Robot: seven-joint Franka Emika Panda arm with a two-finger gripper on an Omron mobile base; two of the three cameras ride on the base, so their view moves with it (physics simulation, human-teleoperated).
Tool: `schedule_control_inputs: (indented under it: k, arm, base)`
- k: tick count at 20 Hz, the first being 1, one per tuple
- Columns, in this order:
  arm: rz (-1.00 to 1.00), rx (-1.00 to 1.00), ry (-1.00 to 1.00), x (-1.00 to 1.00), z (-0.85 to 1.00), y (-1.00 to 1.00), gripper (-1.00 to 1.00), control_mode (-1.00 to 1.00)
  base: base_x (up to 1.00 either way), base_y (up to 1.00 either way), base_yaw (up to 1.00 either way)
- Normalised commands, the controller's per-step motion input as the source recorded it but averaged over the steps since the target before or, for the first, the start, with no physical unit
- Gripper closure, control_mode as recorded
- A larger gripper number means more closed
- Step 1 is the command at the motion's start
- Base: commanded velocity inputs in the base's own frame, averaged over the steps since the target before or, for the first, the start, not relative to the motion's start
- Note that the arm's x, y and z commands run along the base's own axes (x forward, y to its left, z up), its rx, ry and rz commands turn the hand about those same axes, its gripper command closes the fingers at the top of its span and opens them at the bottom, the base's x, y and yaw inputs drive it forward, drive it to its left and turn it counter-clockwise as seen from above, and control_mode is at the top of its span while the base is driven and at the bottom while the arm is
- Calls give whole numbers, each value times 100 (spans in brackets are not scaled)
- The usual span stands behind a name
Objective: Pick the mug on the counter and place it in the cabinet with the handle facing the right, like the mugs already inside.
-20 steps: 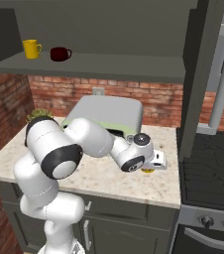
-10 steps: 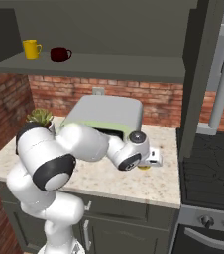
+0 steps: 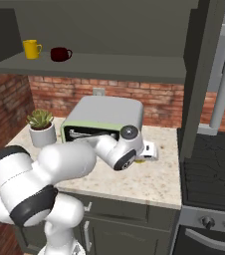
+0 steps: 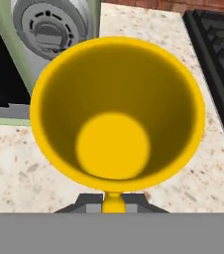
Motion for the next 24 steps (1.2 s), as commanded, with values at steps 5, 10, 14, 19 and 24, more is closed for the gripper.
schedule_control_inputs:
  k: [5, 10, 14, 19, 24]
  arm:
    - [0, -6, -6, -44, 57, 16, 100, -100]
    - [0, 0, -5, -33, 56, 17, 100, -100]
    - [2, 0, -3, -21, 40, 26, 100, -100]
    - [4, 0, -4, -34, 38, 38, 100, -100]
    - [8, 0, -6, -36, 41, 45, 100, -100]
  base:
    - [0, 0, 0]
    - [0, 0, 0]
    - [0, 0, 0]
    - [0, 0, 0]
    - [0, 0, 0]
